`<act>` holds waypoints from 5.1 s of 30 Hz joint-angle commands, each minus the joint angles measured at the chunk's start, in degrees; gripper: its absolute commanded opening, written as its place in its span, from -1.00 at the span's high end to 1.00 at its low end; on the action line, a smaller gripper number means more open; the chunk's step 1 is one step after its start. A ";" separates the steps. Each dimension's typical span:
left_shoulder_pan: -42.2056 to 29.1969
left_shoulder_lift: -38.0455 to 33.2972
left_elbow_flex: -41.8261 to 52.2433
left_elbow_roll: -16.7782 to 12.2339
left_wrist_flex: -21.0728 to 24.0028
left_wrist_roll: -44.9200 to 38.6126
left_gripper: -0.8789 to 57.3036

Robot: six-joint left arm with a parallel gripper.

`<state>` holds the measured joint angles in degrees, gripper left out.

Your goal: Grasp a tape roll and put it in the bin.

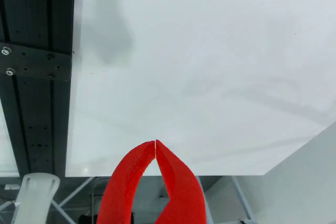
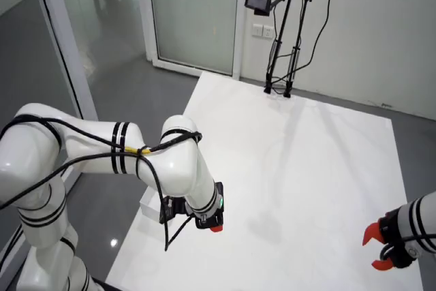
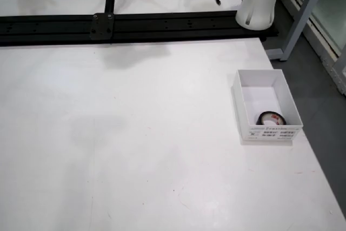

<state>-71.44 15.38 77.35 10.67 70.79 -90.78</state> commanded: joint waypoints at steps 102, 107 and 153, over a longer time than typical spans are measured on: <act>5.97 -0.09 -0.10 3.66 0.14 0.08 0.98; 6.93 -0.09 -0.10 3.66 0.14 0.08 0.98; 6.93 -0.09 -0.10 3.66 0.14 0.08 0.98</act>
<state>-63.91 15.20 77.25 14.33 70.93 -90.70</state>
